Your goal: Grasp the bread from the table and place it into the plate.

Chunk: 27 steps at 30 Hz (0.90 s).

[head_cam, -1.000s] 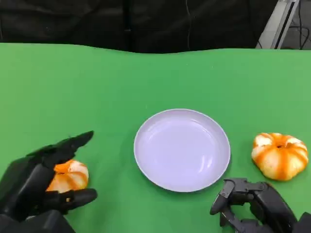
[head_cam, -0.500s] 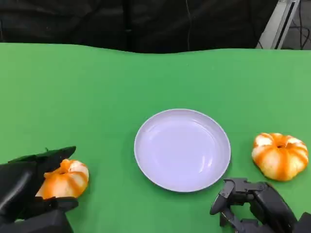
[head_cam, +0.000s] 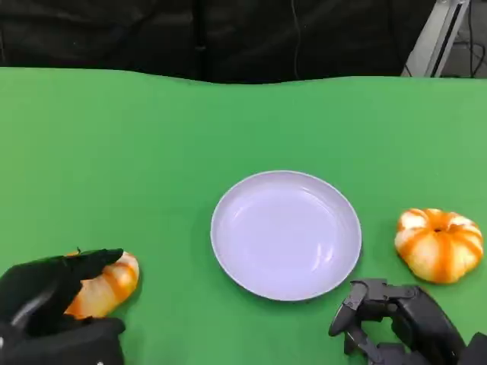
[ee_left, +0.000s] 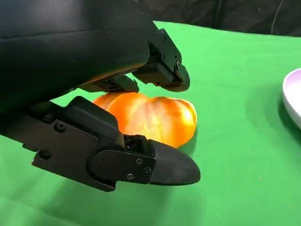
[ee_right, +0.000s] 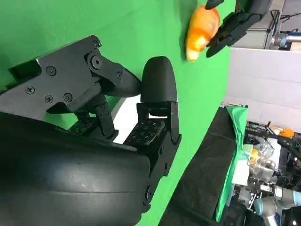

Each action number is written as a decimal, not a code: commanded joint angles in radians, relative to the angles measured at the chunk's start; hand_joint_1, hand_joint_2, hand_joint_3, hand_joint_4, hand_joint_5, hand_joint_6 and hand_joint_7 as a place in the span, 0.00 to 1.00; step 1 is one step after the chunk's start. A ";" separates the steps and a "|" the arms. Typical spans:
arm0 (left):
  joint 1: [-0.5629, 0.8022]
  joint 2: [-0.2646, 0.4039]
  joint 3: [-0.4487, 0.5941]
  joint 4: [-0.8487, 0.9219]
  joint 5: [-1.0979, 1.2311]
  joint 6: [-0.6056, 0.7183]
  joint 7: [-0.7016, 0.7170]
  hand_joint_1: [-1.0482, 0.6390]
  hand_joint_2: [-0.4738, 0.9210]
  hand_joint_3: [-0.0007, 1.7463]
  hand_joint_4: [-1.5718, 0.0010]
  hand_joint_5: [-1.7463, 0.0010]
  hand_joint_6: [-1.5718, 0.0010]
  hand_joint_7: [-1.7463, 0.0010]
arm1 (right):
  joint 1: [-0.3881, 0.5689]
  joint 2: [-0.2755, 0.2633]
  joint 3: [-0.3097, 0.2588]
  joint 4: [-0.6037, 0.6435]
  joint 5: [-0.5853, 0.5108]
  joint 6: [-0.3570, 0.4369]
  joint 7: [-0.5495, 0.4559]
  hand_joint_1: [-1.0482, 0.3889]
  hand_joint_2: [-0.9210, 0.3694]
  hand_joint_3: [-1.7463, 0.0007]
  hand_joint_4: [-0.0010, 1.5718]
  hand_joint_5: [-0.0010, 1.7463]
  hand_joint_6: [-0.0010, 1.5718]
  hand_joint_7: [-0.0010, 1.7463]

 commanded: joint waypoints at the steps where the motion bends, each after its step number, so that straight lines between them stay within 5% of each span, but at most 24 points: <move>1: -0.056 0.023 -0.039 0.105 -0.003 0.011 -0.017 0.04 1.00 0.23 0.66 1.00 0.69 1.00 | 0.005 -0.010 -0.003 -0.006 0.005 0.001 -0.001 0.64 0.21 0.48 0.51 0.86 0.53 0.67; 9: -0.148 0.034 -0.085 0.238 -0.011 0.009 -0.011 0.04 1.00 0.23 0.64 0.99 0.68 0.99 | 0.004 -0.007 -0.004 -0.004 0.013 -0.004 0.004 0.65 0.21 0.48 0.51 0.86 0.53 0.67; 12: -0.165 0.036 -0.092 0.263 -0.023 0.004 -0.018 0.15 1.00 0.14 0.63 0.99 0.67 1.00 | 0.006 -0.007 -0.003 -0.009 0.016 0.001 0.006 0.64 0.21 0.48 0.51 0.86 0.53 0.67; 16: -0.170 0.043 -0.095 0.281 -0.060 -0.020 -0.037 0.45 0.96 0.04 0.62 1.00 0.67 1.00 | 0.006 -0.006 -0.003 -0.010 0.009 0.003 -0.001 0.64 0.21 0.48 0.51 0.86 0.53 0.67; 27: -0.162 0.052 -0.107 0.266 -0.085 -0.017 -0.044 0.54 0.96 0.01 0.58 0.99 0.60 0.99 | 0.004 -0.005 -0.005 -0.006 0.014 0.002 0.003 0.64 0.22 0.47 0.51 0.86 0.53 0.68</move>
